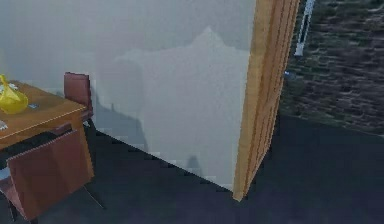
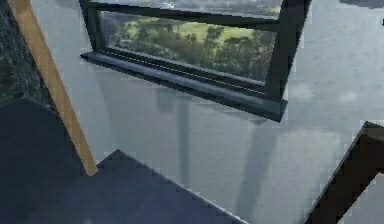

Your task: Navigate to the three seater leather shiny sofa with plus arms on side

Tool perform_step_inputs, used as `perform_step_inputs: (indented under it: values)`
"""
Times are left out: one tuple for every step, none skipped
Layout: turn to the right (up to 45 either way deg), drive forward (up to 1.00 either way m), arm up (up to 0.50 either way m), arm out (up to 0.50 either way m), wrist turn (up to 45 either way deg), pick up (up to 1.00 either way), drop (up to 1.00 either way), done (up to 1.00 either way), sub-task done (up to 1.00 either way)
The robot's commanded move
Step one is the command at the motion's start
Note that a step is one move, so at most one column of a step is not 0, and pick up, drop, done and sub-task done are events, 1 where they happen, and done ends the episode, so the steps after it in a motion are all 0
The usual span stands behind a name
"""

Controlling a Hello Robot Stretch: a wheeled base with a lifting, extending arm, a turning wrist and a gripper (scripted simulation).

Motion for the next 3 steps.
perform_step_inputs:
  values:
    - [0.0, 0.20, 0.00, 0.00, 0.0, 0.00, 0.00, 0.00, 0.00]
    - [-36.0, 0.00, 0.00, 0.00, 0.0, 0.00, 0.00, 0.00, 0.00]
    - [0.0, 0.35, 0.00, 0.00, 0.0, 0.00, 0.00, 0.00, 0.00]
